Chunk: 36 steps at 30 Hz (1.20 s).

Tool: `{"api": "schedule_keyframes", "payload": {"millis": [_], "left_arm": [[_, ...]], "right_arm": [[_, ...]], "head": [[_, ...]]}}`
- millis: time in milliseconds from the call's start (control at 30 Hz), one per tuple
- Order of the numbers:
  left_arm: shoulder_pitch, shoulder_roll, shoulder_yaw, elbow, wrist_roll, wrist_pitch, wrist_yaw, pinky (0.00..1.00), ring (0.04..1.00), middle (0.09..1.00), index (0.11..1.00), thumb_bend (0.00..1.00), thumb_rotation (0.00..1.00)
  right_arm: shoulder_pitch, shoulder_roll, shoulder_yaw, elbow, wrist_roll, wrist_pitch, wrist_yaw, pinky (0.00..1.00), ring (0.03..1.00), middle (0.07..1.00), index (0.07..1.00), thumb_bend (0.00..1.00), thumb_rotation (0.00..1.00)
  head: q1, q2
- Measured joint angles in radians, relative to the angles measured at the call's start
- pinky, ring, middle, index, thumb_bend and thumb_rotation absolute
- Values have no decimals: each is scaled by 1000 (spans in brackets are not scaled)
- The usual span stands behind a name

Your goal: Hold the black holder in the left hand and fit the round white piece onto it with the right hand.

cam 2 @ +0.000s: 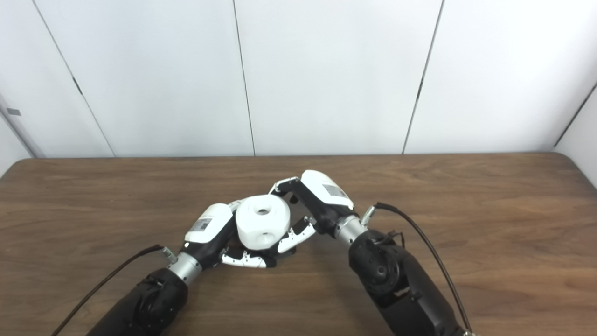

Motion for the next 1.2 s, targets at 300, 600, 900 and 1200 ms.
{"api": "schedule_keyframes", "payload": {"millis": [300, 600, 900, 1200], "left_arm": [[0, 2, -1, -1, 0, 0, 0, 893, 915, 865, 483, 524, 57], [0, 3, -2, -1, -1, 0, 0, 898, 913, 865, 483, 524, 56], [3, 5, -4, -10, -7, 10, -5, 889, 912, 861, 483, 524, 56], [4, 7, -5, -13, -8, 10, -5, 897, 918, 864, 484, 524, 56]], "right_arm": [[-2, -27, 7, 2, 5, -39, 3, 630, 726, 718, 480, 521, 136], [-3, -34, 5, 6, 6, -53, 3, 620, 721, 713, 480, 521, 136], [-3, -45, -4, 6, 7, -61, 7, 643, 776, 717, 480, 522, 134], [1, -72, -15, 17, 3, -54, 23, 648, 772, 714, 480, 521, 134]], "head": [[-2, 3], [-3, 6], [-8, 9], [-9, 11]]}}
